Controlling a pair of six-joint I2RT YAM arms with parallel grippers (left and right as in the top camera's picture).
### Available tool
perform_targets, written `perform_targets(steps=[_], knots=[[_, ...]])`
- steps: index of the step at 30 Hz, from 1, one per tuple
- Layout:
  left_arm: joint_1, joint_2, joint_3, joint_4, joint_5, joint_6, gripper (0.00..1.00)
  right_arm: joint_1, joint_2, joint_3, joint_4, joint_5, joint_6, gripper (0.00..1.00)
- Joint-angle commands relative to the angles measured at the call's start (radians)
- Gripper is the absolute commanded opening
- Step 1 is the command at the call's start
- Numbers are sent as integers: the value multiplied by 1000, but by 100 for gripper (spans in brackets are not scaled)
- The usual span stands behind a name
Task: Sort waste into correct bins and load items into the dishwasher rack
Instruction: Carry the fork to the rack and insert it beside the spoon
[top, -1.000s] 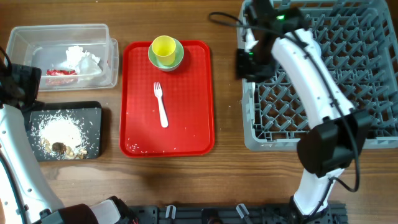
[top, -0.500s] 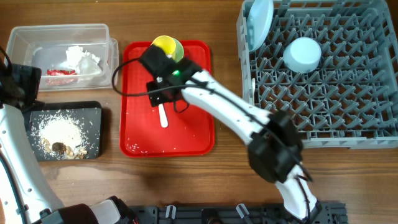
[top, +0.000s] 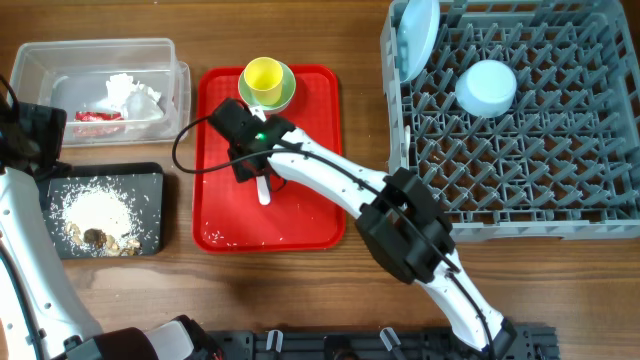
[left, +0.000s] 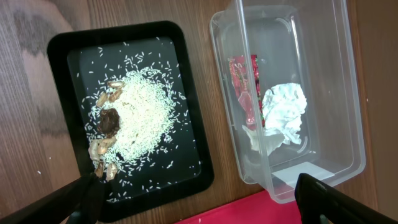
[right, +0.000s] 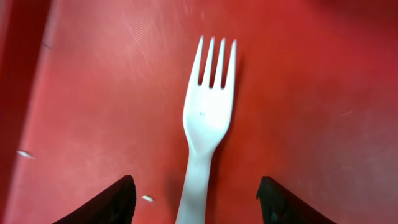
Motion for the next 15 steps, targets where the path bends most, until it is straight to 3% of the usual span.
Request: perform_targets(steps=[1, 8, 15], knots=[[5, 2, 0, -1, -6, -13, 100, 21, 43, 9, 6, 27, -7, 61], [5, 2, 0, -1, -6, -13, 100, 58, 72, 9, -2, 159, -8, 52], [5, 2, 0, -1, -6, -13, 100, 62, 72, 9, -13, 158, -23, 39]])
